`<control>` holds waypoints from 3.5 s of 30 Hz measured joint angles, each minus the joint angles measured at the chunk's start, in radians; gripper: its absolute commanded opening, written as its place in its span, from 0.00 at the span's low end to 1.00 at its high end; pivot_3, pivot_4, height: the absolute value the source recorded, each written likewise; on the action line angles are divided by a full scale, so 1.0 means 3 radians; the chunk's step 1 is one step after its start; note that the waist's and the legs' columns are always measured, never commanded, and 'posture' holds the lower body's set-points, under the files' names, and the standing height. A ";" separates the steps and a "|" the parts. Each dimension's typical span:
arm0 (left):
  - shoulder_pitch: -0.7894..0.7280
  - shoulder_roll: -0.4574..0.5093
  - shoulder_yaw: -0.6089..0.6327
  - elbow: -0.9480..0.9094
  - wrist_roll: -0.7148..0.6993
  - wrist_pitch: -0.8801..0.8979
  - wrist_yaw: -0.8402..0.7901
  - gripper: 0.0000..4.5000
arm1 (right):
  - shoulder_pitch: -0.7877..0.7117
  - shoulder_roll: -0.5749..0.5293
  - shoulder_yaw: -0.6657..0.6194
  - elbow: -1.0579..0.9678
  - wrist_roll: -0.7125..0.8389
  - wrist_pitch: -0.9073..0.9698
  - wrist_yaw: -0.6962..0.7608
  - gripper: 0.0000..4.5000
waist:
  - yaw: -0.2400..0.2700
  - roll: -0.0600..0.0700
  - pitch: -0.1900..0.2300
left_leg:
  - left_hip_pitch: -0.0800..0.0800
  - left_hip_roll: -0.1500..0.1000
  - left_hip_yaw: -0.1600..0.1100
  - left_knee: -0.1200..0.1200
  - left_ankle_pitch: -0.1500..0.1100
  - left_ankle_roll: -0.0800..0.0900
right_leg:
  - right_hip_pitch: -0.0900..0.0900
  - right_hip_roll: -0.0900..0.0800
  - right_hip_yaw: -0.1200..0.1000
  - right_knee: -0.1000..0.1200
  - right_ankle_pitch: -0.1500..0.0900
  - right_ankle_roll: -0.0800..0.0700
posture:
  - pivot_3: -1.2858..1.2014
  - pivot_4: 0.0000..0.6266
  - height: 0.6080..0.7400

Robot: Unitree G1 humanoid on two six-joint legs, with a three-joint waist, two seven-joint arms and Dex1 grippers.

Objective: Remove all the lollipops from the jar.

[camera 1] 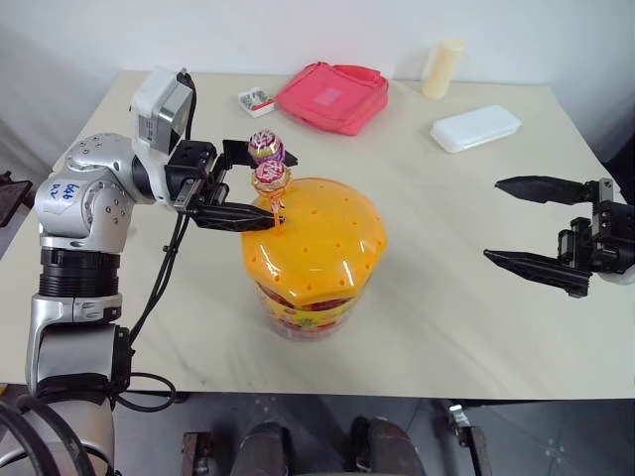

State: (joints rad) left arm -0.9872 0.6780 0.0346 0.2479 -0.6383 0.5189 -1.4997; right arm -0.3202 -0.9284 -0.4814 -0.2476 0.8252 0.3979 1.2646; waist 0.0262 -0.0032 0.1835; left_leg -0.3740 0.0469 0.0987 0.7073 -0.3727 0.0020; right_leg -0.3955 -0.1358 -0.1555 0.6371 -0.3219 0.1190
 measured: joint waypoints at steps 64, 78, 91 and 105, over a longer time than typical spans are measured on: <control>0.0087 0.0661 0.0110 -0.0431 0.0378 0.0906 0.1371 0.27 | -0.0345 -0.0001 0.0320 0.0360 -0.0230 -0.0095 -0.0024 1.00 | -0.0001 0.0000 0.0000 | -0.0004 0.0000 -0.0006 0.0007 -0.0002 0.0003 | 0.0002 0.0000 -0.0001 0.0000 0.0000 0.0000 | 0.52 0.24 1.00; 0.0586 0.0778 0.0481 -0.0886 0.0153 0.0991 0.1314 0.99 | -0.0543 -0.0001 0.0467 0.0602 -0.0317 -0.0161 0.0145 1.00 | 0.0001 0.0000 0.0000 | -0.0004 0.0001 -0.0005 0.0007 -0.0002 0.0003 | 0.0002 -0.0001 0.0000 0.0000 0.0000 0.0000 | 0.52 0.24 1.00; 0.0829 0.0715 0.0798 -0.1327 -0.0578 0.0783 0.0766 0.99 | -0.0499 -0.0038 0.0405 0.0625 -0.0292 -0.0157 0.0356 1.00 | 0.0001 0.0000 0.0000 | -0.0004 0.0001 -0.0005 0.0006 -0.0002 0.0002 | 0.0002 -0.0001 0.0000 0.0000 0.0000 0.0000 | 0.52 0.24 1.00; 0.0499 0.0136 0.0335 -0.1255 -0.0767 0.0629 0.0504 0.91 | -0.0233 -0.0037 0.0264 0.0419 -0.0290 -0.0152 0.0167 1.00 | -0.0003 0.0000 0.0000 | -0.0004 0.0000 -0.0006 0.0008 -0.0003 0.0002 | 0.0003 0.0000 -0.0001 0.0000 0.0000 0.0000 | 0.52 0.24 1.00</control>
State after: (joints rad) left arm -0.8376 0.7187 0.1352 -0.1285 -0.8683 0.7076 -1.3485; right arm -0.3902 -0.9394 -0.4023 -0.1219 0.7381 0.3524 1.3146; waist 0.0253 -0.0031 0.1835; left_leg -0.3752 0.0469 0.0968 0.7099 -0.3735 0.0027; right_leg -0.3945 -0.1359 -0.1558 0.6371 -0.3219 0.1191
